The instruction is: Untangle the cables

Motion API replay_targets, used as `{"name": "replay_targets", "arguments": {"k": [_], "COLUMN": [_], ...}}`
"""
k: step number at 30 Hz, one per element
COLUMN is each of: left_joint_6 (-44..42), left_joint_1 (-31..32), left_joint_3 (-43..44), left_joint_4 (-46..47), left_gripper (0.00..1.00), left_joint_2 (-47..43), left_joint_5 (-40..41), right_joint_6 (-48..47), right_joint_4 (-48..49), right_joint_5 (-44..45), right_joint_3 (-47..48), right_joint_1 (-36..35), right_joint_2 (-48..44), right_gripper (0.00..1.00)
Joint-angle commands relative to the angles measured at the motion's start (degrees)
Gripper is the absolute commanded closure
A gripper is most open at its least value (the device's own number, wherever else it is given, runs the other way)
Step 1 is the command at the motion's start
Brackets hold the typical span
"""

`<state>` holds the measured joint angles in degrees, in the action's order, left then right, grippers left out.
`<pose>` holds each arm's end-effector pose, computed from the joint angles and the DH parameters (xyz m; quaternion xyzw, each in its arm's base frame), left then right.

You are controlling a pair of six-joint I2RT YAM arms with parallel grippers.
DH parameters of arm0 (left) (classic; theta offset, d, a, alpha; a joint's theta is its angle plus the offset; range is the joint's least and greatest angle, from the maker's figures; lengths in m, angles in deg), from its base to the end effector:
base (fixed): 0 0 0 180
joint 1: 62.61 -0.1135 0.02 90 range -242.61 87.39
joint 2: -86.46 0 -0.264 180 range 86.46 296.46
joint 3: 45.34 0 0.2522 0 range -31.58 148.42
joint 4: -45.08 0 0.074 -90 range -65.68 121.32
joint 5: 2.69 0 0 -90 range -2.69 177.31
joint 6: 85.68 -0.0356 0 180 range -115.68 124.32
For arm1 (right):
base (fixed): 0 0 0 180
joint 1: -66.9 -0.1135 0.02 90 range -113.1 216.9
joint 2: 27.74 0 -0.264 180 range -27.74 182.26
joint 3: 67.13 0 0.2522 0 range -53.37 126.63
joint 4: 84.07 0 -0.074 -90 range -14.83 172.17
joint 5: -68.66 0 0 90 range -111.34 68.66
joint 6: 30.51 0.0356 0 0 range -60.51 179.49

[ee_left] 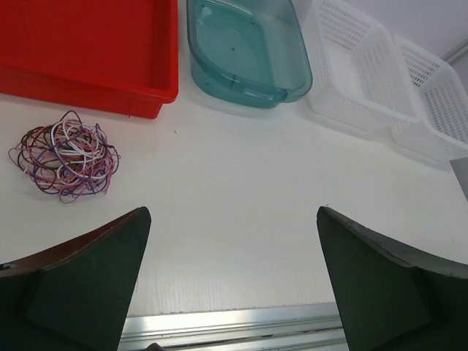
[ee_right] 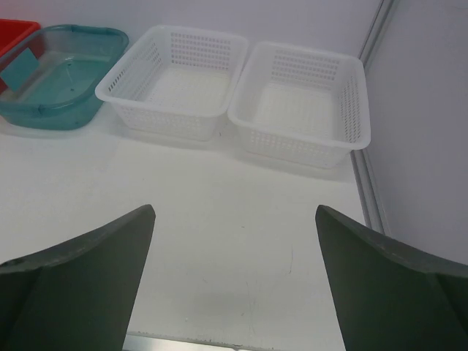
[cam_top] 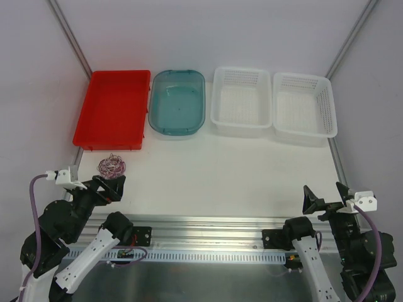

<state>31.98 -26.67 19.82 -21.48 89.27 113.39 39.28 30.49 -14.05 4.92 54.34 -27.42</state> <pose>-0.0078 0.0250 0.3421 -0.1017 0.7229 -0.2089 0.6507 -0.0539 -0.0166 0.3664 -0.1424 0.6522 -0.0919 0.7388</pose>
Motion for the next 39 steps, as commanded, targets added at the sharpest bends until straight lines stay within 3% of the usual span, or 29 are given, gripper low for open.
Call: {"name": "replay_targets", "arguments": {"k": [1,8,13,20,23,26,28,39], "left_joint_6": [-0.4,-1.6,-1.7,-2.6,-4.0,-3.7,-2.5,2.8], "left_joint_1": [-0.3,-0.3,-0.3,-0.3,-1.9,-10.3,-19.4,-52.2], "left_joint_3": [0.5,-0.3,-1.9,-3.5,-3.5,-3.8,-4.3,-9.9], "left_joint_4": [1.1,2.5,6.5,13.6,17.9,21.6,23.1,29.1], "left_gripper": [0.01,0.01,0.01,0.01,0.01,0.01,0.01,0.01], "left_joint_2": [0.2,6.1,12.9,30.1,37.4,43.1,44.7,50.7], "left_joint_5": [1.2,1.5,0.7,0.6,-4.1,-11.5,-18.4,-26.0], "right_joint_6": [-0.7,-1.5,0.4,3.9,5.8,7.2,7.8,11.9], "right_joint_4": [0.8,1.2,1.9,4.6,4.0,3.7,3.8,4.4], "right_joint_5": [0.7,-10.4,-12.1,-16.9,-17.9,-18.4,-18.7,-20.5], "right_joint_3": [0.3,-0.1,-1.1,-3.7,-5.1,-5.5,-5.6,-7.2], "right_joint_1": [0.3,0.2,0.3,0.2,0.3,0.2,0.3,0.3], "right_joint_2": [-1.8,-0.3,4.2,7.0,8.3,9.3,9.4,11.5], "right_gripper": [0.03,0.03,0.03,0.03,0.03,0.03,0.03,0.03]}}
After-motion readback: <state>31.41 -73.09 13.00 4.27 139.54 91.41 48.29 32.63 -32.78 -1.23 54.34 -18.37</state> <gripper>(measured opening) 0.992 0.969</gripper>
